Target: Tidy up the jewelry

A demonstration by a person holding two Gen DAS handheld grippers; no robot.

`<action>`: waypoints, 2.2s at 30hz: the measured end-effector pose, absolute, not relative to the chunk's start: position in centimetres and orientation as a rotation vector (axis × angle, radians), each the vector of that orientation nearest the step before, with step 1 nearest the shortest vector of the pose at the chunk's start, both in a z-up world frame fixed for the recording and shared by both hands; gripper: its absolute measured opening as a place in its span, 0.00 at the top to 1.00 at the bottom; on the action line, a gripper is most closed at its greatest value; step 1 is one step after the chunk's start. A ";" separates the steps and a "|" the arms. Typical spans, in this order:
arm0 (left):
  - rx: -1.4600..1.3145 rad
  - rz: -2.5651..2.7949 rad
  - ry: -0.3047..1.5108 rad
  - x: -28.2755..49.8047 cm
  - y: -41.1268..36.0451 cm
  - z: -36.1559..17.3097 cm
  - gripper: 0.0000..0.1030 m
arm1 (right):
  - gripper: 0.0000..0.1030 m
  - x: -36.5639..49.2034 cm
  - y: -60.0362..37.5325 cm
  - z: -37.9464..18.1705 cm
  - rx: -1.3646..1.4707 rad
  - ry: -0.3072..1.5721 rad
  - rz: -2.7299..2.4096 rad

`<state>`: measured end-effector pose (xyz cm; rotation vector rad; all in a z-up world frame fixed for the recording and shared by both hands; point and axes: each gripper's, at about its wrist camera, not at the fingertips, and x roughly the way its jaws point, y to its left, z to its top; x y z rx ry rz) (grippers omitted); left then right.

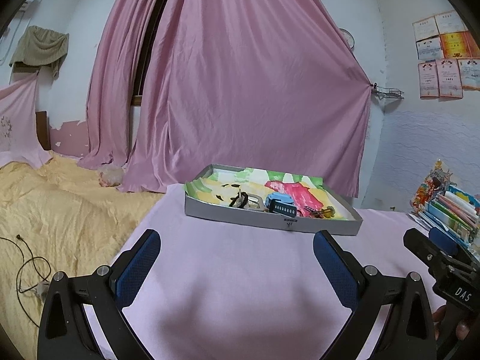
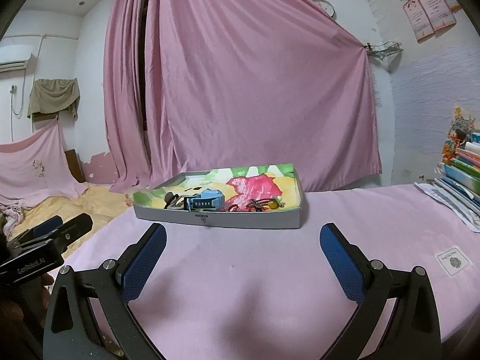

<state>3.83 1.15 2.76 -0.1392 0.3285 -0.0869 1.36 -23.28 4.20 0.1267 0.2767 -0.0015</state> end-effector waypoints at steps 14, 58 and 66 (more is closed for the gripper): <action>-0.117 -0.083 0.320 2.6 1.7 1.1 0.01 | 0.02 0.1 -22.3 3.4 0.091 0.278 -0.008; -0.123 -0.081 0.334 2.8 2.3 0.1 0.01 | 0.02 0.6 -22.5 2.6 0.108 0.306 -0.026; -0.122 -0.081 0.334 2.8 2.3 0.1 0.01 | 0.02 0.6 -22.5 2.6 0.108 0.306 -0.026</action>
